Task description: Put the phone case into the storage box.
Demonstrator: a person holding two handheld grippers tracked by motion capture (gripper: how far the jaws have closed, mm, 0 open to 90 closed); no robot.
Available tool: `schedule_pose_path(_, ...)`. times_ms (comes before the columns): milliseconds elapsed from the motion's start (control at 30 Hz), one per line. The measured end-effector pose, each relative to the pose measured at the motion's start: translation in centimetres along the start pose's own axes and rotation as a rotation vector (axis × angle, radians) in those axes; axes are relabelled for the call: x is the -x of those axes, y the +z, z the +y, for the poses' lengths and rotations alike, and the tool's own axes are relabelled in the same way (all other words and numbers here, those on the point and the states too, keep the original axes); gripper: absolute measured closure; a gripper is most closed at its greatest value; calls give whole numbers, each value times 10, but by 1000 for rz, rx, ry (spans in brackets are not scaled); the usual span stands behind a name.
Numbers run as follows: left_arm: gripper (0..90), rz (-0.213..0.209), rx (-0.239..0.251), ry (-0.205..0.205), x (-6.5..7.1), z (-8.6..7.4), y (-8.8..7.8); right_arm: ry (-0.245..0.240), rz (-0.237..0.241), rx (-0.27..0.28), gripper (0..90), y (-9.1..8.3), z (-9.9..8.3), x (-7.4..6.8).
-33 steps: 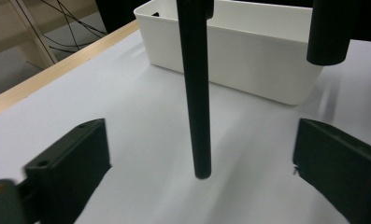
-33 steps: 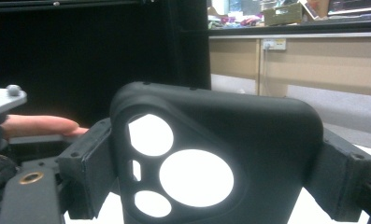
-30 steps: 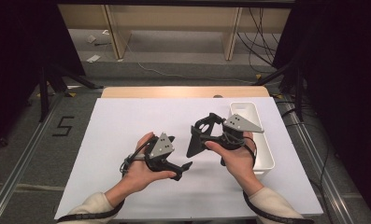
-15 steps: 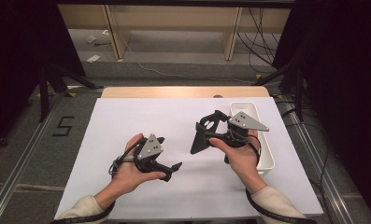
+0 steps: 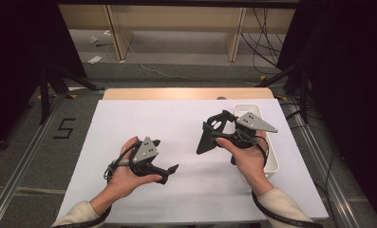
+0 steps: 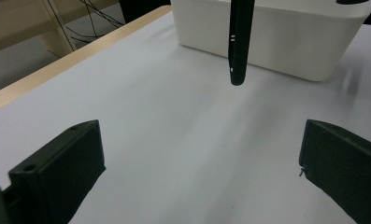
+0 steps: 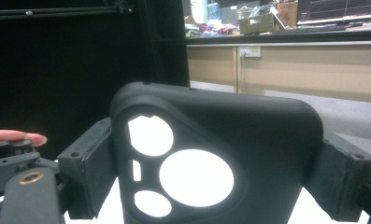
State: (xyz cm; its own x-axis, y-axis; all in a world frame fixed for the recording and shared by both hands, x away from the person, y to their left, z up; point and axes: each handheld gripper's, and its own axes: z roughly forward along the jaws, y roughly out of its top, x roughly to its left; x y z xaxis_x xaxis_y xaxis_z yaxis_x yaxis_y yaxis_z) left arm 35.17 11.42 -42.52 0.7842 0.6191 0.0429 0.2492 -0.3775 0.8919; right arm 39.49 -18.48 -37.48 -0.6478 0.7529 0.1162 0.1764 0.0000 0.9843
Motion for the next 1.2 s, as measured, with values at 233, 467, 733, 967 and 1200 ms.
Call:
schedule_pose_path(233,0,10,0,-7,-2,-3,-3,1,-12,2,155,-2,2,3)
schedule_pose_path(467,0,12,-2,-12,-4,-5,-6,5,-24,10,155,-4,4,6)
schedule_pose_path(733,0,17,2,-16,-6,-6,-8,6,-31,11,155,-5,5,8)
schedule_pose_path(967,0,25,1,-23,-9,-9,-12,8,-42,25,155,-7,9,11)
schedule_pose_path(1200,0,33,1,-28,-10,-12,-16,13,-62,34,155,-10,11,16)
